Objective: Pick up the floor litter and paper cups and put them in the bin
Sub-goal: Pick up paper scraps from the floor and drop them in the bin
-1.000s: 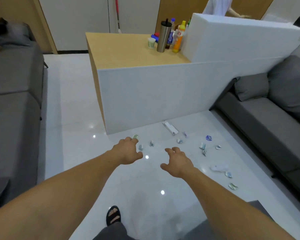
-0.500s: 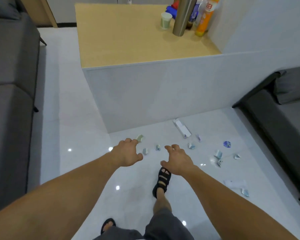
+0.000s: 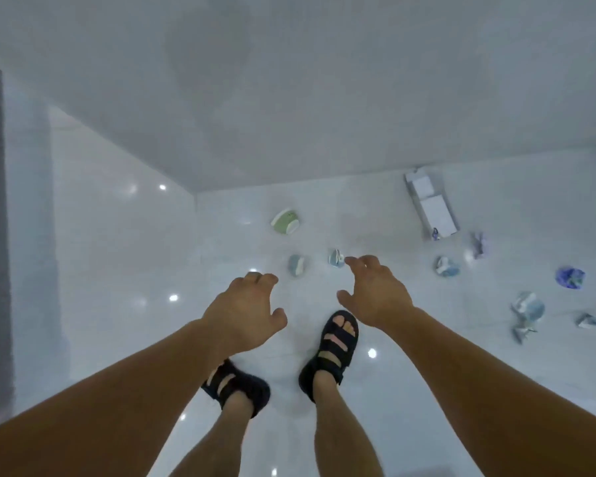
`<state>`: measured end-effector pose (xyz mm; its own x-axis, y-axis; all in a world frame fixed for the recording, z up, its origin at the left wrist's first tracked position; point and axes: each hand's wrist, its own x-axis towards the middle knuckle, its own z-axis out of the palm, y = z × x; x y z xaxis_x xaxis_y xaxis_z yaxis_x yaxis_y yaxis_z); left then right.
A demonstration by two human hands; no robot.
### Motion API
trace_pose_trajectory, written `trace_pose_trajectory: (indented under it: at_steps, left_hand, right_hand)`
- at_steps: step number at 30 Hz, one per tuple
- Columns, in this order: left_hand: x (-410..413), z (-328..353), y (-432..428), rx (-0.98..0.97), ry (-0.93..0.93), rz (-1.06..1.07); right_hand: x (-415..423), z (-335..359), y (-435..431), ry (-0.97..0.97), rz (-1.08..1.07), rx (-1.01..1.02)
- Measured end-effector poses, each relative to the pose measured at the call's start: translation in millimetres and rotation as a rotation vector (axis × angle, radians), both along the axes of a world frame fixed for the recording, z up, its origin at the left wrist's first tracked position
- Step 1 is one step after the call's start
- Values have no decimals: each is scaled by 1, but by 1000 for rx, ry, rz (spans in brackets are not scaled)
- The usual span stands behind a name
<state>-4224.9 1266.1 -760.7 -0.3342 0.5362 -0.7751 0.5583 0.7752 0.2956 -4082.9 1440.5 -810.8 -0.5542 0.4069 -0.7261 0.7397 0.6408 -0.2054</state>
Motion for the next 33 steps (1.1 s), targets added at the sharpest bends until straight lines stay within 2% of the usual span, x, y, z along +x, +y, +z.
trace_pose_trajectory:
  at_steps: [7,10,13,16,19,24,27,29,33]
  left_hand:
    - [-6,-238,4,15,-9,112]
    - [-1,-306,7,49,-7,156]
    - [5,-346,13,87,-23,199]
    - [10,-356,21,128,-57,253]
    - [13,-335,25,182,-128,368]
    - [6,-274,24,337,-380,642]
    - [0,-252,16,329,-453,664]
    - [-2,-251,7,321,-395,654]
    - [-9,-277,-23,192,-145,657]
  right_hand:
    - [-8,-237,18,-27,118,101]
    - [-7,-312,21,-34,143,137]
    - [-4,-354,20,51,89,165]
    - [-2,-357,12,138,24,157]
    - [-5,-323,-8,272,-25,69]
    - [-19,-238,-51,601,-74,-197]
    - [-30,-214,-69,657,-174,-377]
    - [-36,-216,-72,617,-156,-395]
    - [-44,-260,-56,471,95,-139]
